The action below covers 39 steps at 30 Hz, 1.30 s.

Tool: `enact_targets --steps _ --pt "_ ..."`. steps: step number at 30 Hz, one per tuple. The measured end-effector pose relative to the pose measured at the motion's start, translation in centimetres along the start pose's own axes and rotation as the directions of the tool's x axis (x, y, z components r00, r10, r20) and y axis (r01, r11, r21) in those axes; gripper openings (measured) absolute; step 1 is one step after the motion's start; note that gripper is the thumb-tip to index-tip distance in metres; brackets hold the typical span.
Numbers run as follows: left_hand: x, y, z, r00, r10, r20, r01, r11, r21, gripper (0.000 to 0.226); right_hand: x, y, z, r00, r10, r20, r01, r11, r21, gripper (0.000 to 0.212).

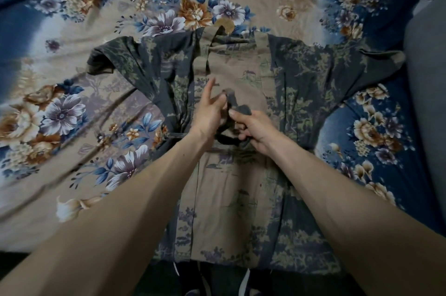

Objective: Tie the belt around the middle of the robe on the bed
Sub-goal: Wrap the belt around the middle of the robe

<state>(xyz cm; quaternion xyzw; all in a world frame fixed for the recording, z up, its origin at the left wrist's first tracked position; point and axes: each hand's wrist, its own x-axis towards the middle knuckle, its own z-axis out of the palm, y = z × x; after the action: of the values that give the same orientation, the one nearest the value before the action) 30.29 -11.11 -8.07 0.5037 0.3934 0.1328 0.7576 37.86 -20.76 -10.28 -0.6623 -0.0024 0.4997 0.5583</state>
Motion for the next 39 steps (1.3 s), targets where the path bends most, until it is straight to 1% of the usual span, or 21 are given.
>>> enact_targets --steps 3,6,8,9,10,11,13,14,16,18,20,22,24,25,28,31,33,34,36,38,39 --pt "-0.6 -1.5 -0.3 0.993 -0.119 0.020 0.108 0.949 0.298 0.043 0.1 -0.3 0.1 0.997 -0.054 -0.059 0.054 0.999 -0.002 0.018" --pt "-1.3 -2.7 -0.5 0.985 -0.115 0.132 0.027 0.846 0.533 0.041 -0.1 -0.5 -0.4 0.987 -0.072 -0.145 0.069 0.997 -0.028 0.024" --pt "-1.0 -3.2 -1.4 0.990 -0.045 0.136 -0.070 0.673 0.737 0.034 0.0 -0.5 -1.3 0.968 -0.091 -0.236 0.050 0.983 -0.176 0.031" --pt "-0.9 -3.5 -1.9 0.994 -0.016 0.106 -0.076 0.590 0.804 0.031 0.0 -0.5 -1.8 0.950 -0.103 -0.294 0.035 0.973 -0.230 0.038" --pt "-0.7 -3.9 -2.5 0.999 0.021 0.045 -0.049 0.552 0.833 0.030 0.0 -0.5 -2.3 0.925 -0.108 -0.364 0.018 0.970 -0.241 0.047" --pt "-0.6 -4.1 -2.9 0.998 0.042 -0.043 0.012 0.566 0.824 0.031 0.0 -0.6 -2.7 0.891 -0.114 -0.440 0.010 0.973 -0.232 0.056" --pt "-0.3 -4.6 -3.5 0.959 -0.018 -0.283 0.194 0.767 0.611 0.035 0.1 -0.4 -3.4 0.781 -0.191 -0.594 -0.001 0.952 -0.307 0.065" --pt "-0.1 -4.8 -3.6 0.924 -0.062 -0.378 0.255 0.836 0.486 0.035 0.1 -0.2 -3.8 0.721 -0.245 -0.649 -0.026 0.925 -0.378 0.066" --pt "0.1 -4.9 -4.0 0.883 -0.102 -0.459 0.309 0.861 0.403 0.035 -0.2 -0.3 -5.0 0.640 -0.294 -0.710 -0.088 0.890 -0.448 0.065" --pt "0.5 -4.8 -4.7 0.849 -0.052 -0.525 0.286 0.881 0.376 0.032 -0.3 -0.5 -6.7 0.629 -0.268 -0.730 -0.138 0.885 -0.444 0.063" --pt "0.3 -4.6 -4.8 0.829 -0.063 -0.556 0.229 0.945 0.235 0.032 -0.2 -0.7 -7.6 0.646 -0.177 -0.743 -0.200 0.899 -0.388 0.058" --pt "0.0 -4.6 -4.0 0.875 -0.150 -0.460 0.180 0.983 0.021 0.034 0.4 -0.6 -7.1 0.734 -0.018 -0.679 -0.156 0.969 -0.194 0.042" --pt "-0.5 -4.4 -2.5 0.924 -0.204 -0.325 0.184 0.979 -0.091 0.035 0.5 -0.7 -4.9 0.845 0.129 -0.519 -0.099 0.991 0.085 0.022" --pt "-0.6 -4.3 -2.0 0.934 -0.225 -0.276 0.199 0.973 -0.119 0.035 0.7 -0.8 -3.9 0.873 0.157 -0.461 -0.089 0.982 0.166 0.027" --pt "-0.6 -3.7 -0.3 0.925 -0.337 -0.173 0.297 0.929 -0.221 0.030 0.3 -1.1 -1.7 0.943 0.090 -0.321 -0.036 0.985 0.168 0.032" --pt "-0.8 -3.0 1.0 0.916 -0.379 -0.133 0.347 0.914 -0.211 0.029 -0.1 -1.0 -1.4 0.979 0.036 -0.201 -0.045 0.998 -0.037 0.025" --pt "-1.0 -2.8 1.7 0.938 -0.332 -0.105 0.305 0.929 -0.211 0.029 0.2 -0.8 -1.7 0.968 0.081 -0.236 -0.116 0.984 -0.136 0.025" --pt "-1.3 -2.8 1.9 0.952 -0.289 -0.098 0.268 0.946 -0.183 0.027 0.3 -0.7 -1.7 0.962 0.115 -0.249 -0.138 0.987 -0.076 0.021" --pt "-1.7 -3.0 2.1 0.974 -0.212 -0.084 0.207 0.977 -0.058 0.022 0.3 -1.0 -1.9 0.957 0.195 -0.217 -0.150 0.967 0.206 0.015" --pt "-1.7 -3.3 2.1 0.975 -0.188 -0.115 0.195 0.979 0.052 0.020 0.1 -1.4 -2.2 0.962 0.243 -0.120 -0.163 0.874 0.459 0.023" --pt "-1.5 -3.5 2.1 0.969 -0.198 -0.146 0.209 0.976 0.064 0.017 0.0 -1.3 -2.3 0.971 0.232 -0.062 -0.166 0.834 0.525 0.025"
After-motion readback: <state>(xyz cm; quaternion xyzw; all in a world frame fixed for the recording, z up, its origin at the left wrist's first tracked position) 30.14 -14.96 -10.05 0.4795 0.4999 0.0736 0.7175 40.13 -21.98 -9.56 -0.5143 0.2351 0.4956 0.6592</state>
